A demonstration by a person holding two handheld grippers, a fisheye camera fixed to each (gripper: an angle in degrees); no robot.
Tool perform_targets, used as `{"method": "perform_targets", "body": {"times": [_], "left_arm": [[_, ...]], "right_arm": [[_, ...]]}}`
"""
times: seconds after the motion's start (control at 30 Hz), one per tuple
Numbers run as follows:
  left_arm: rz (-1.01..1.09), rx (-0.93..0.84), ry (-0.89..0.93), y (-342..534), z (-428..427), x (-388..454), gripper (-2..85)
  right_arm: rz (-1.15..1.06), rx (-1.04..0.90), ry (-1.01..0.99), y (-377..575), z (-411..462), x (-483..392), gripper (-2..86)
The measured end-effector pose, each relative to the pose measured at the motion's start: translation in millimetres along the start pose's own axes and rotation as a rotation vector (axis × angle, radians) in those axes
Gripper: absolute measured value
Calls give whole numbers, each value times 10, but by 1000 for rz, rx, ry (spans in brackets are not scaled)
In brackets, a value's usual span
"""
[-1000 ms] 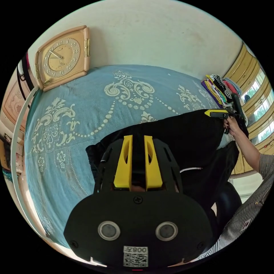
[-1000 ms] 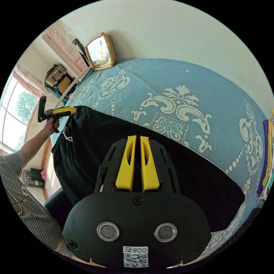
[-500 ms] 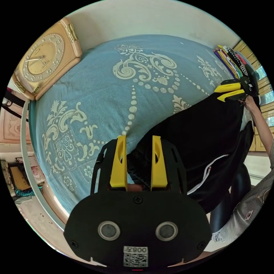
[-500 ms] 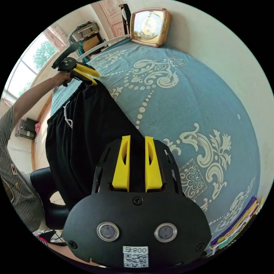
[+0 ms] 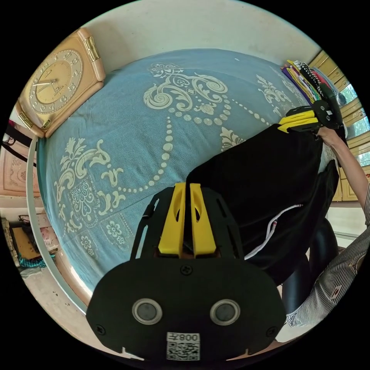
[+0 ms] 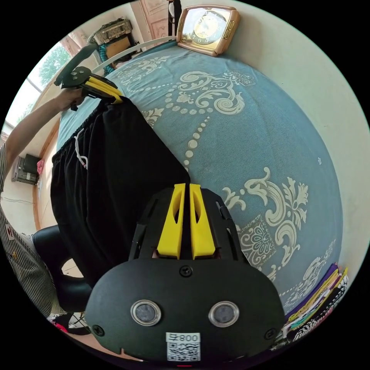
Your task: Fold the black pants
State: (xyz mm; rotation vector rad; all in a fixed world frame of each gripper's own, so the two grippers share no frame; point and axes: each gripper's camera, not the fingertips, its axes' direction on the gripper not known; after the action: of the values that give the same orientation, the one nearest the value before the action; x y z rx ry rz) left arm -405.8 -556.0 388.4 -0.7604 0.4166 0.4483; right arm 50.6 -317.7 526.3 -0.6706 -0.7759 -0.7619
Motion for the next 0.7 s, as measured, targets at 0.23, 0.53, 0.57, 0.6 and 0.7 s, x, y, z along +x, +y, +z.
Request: {"method": "perform_targets", "body": {"times": [0.23,0.53,0.57,0.6,0.7], "left_arm": [[-4,83,-19,452,-327,259,18],[5,223,-16,1436,-842,795,13],[4,228,-15,1513,-865,833,13],[-2,240,-11,1671,-901,907,13],[1,233,-3,2046,-908,1104,13]], "right_arm": [[61,98,12,274,-300,-408,19],[97,219,94,1023,-745,-1433,15],[108,230,91,1139,-771,-1583,15],[112,235,86,1195,-781,-1659,15],[117,249,107,1465,-803,-2061,15]]}}
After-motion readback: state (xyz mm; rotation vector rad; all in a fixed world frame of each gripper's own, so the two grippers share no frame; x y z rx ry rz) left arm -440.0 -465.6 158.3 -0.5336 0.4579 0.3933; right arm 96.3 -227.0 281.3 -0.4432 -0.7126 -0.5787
